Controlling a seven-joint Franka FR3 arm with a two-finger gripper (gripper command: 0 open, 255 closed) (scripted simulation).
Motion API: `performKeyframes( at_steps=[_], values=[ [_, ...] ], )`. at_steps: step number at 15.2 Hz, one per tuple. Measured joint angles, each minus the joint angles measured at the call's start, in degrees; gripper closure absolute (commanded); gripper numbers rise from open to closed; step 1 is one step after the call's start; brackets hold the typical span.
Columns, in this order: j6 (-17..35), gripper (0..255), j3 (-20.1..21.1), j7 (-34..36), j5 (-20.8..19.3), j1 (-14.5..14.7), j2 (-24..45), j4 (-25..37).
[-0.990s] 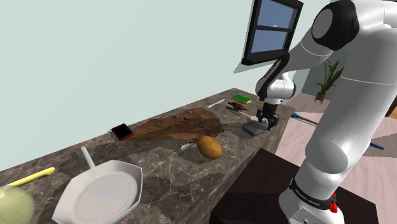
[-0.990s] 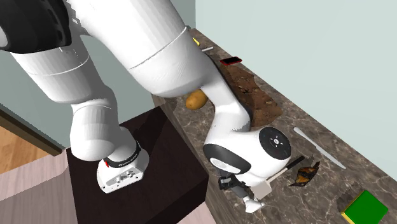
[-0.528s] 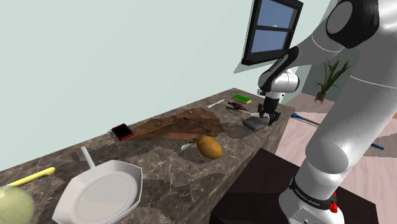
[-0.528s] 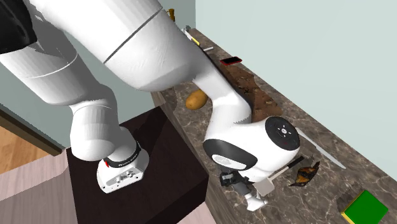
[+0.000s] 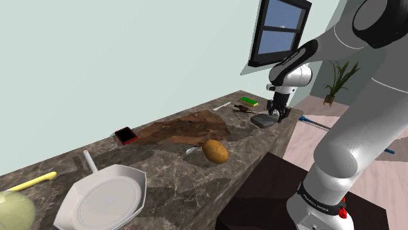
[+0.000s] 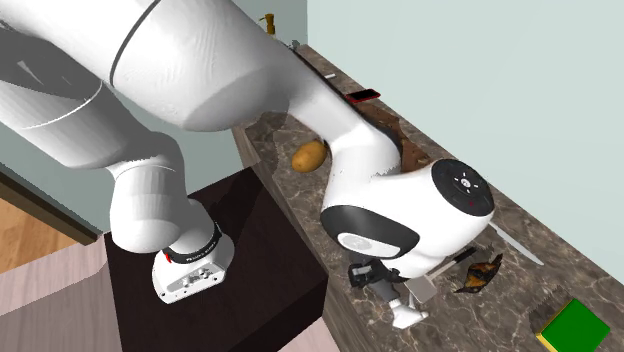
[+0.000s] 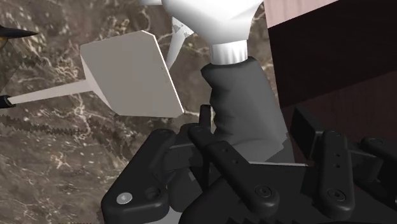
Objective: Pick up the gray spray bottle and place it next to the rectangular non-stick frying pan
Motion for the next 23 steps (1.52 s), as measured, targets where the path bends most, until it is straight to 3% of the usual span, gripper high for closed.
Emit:
performKeyframes(
  at_steps=[4,13,23],
  values=[
    [-3.06,255,0.41,1.08,-1.5,-0.34,-2.39,0.98],
    [-3.15,255,9.06,15.25,-5.31,1.58,-13.7,-10.02],
    [-3.39,255,21.48,31.67,-1.15,8.25,-22.24,-18.62]
  ],
)
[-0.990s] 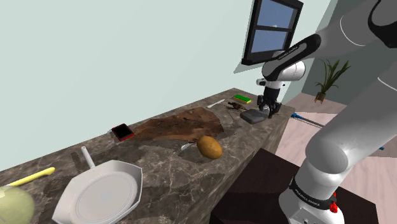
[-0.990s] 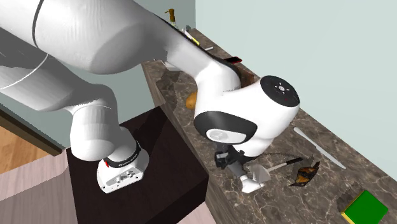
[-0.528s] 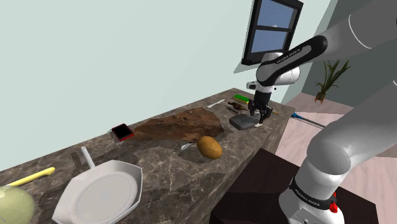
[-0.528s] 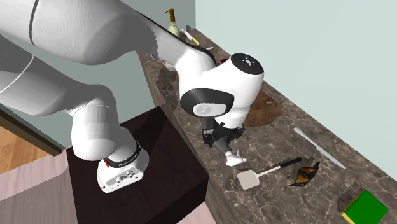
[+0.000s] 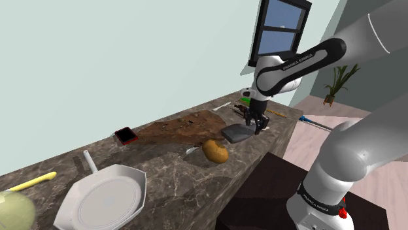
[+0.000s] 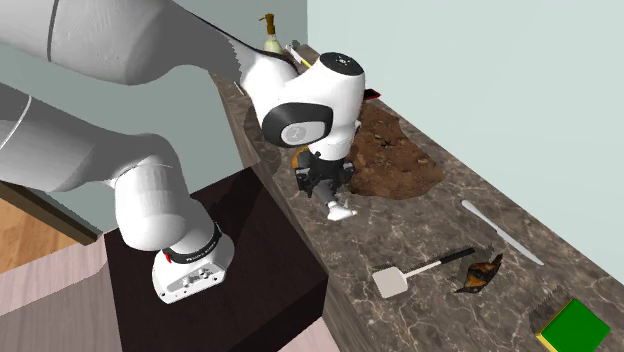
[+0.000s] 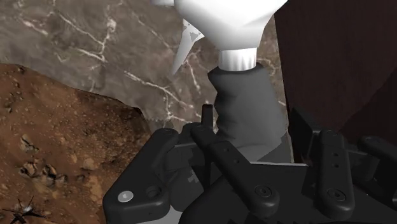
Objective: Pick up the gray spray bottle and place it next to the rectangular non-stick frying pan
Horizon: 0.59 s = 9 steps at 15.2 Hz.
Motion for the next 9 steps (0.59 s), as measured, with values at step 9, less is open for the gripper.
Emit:
performKeyframes(
  at_steps=[9],
  values=[
    [0.34,255,10.65,13.51,7.44,9.07,-0.05,-0.09]
  ],
)
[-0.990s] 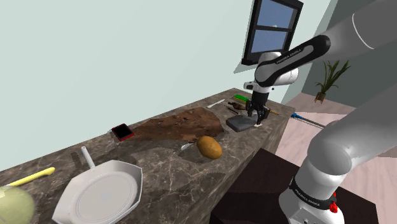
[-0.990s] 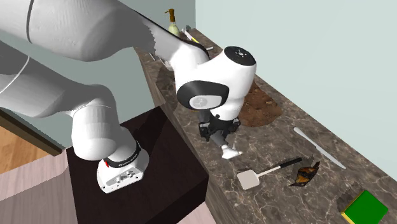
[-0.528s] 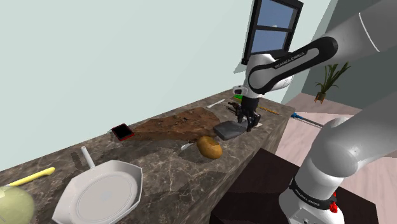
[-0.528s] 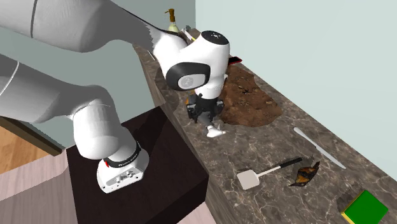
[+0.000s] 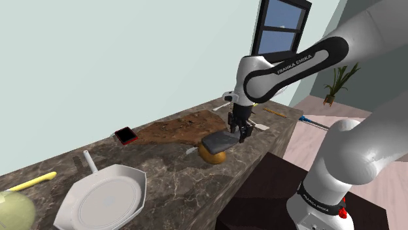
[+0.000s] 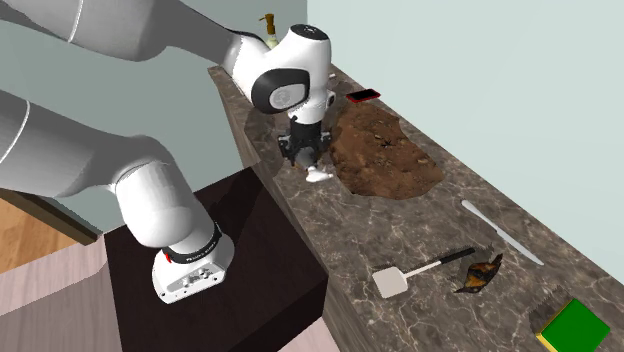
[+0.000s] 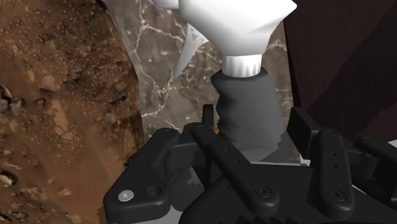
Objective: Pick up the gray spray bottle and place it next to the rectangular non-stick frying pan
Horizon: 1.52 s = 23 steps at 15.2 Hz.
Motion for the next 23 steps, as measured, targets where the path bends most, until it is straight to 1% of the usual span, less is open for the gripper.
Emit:
performKeyframes(
  at_steps=[7,12,17,19,23],
  values=[
    [1.95,255,7.98,10.28,5.16,6.61,5.44,4.11],
    [2.58,255,13.41,17.74,7.27,10.19,9.94,8.58],
    [3.52,255,18.11,24.91,7.24,12.5,16.74,15.0],
    [4.94,255,18.72,25.87,6.92,12.67,18.74,15.62],
    [8.25,255,19.21,26.51,6.59,12.78,21.25,14.82]
  ],
)
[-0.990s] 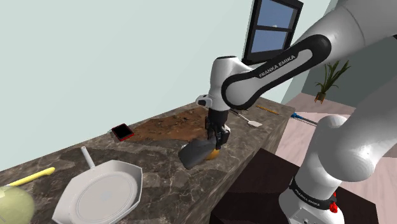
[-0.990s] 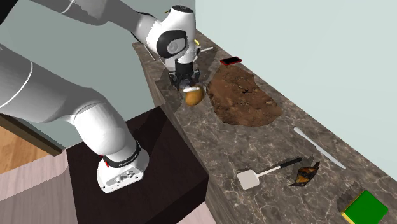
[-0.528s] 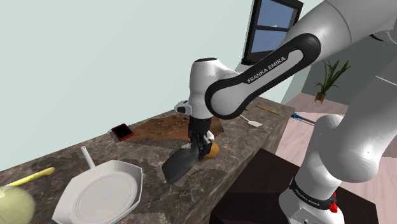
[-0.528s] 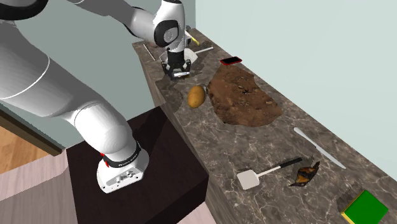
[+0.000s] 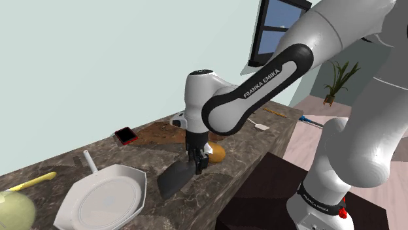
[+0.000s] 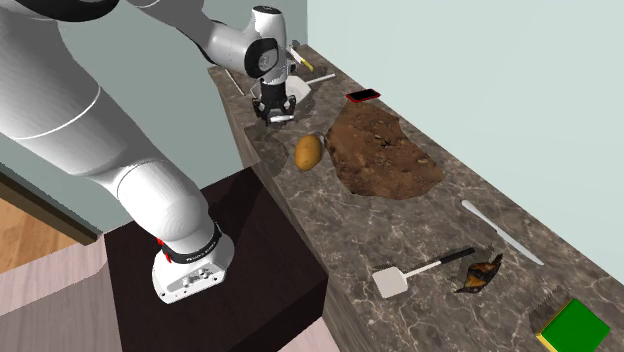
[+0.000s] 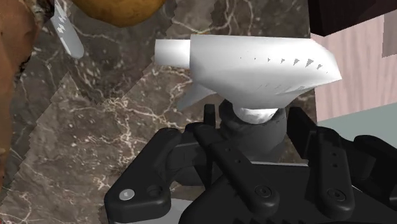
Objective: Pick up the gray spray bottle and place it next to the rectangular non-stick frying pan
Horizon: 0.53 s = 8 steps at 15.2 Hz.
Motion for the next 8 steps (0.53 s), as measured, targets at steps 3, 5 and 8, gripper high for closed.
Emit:
performKeyframes(
  at_steps=[3,5,8],
  values=[
    [2.51,255,0.1,0.09,-0.32,-0.08,1.81,-0.74],
    [4.19,255,0.26,0.39,-0.64,-0.06,3.2,-1.04],
    [6.86,255,0.42,0.8,-1.15,-0.05,5.37,-1.57]
  ],
)
